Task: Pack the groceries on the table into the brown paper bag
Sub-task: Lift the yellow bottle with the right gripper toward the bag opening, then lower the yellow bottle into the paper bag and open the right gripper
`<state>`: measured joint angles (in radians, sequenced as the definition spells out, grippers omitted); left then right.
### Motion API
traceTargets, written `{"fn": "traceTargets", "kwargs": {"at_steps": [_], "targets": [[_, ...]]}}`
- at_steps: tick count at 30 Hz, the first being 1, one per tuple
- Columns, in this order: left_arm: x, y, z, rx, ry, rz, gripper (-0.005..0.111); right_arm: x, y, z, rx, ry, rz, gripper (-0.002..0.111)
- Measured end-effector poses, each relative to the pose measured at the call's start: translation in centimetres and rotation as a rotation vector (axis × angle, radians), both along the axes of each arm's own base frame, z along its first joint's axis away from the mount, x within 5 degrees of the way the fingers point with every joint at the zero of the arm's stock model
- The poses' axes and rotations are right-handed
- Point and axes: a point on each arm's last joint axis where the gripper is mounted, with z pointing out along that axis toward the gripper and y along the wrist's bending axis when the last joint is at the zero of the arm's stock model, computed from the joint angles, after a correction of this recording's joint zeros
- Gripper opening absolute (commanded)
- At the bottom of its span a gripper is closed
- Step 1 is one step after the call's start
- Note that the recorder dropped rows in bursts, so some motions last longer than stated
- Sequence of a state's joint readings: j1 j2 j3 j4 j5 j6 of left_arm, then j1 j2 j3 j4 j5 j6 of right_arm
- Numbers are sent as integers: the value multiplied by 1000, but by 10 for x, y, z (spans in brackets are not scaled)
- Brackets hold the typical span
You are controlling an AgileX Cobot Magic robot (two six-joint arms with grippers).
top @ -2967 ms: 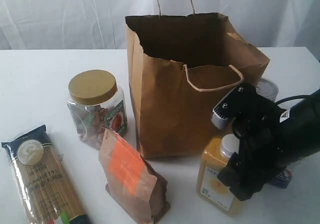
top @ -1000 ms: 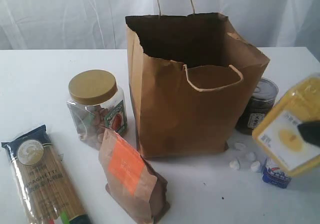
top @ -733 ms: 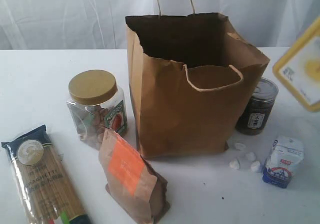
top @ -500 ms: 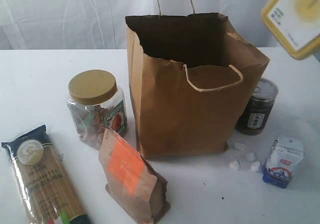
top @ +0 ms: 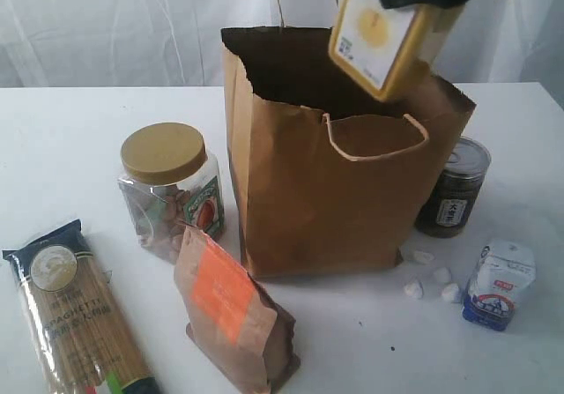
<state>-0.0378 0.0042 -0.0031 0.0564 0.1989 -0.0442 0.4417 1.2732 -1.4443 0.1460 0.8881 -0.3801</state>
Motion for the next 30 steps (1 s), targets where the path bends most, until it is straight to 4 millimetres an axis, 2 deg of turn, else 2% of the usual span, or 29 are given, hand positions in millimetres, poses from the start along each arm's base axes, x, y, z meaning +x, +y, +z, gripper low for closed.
{"fn": "traceTargets", "kwargs": {"at_steps": [3,9,22,30], "targets": [[0,0,0,0,0,0,70,13,16,-9,-11,25,43,0],[0,0,0,0,0,0,70,38,32,-34,-43,79,53,0],[0,0,0,0,0,0,70,74,48,-89,-139,231,34,0],[0,0,0,0,0,0,70,91,46,-115,-184,298,-31,0]]}}
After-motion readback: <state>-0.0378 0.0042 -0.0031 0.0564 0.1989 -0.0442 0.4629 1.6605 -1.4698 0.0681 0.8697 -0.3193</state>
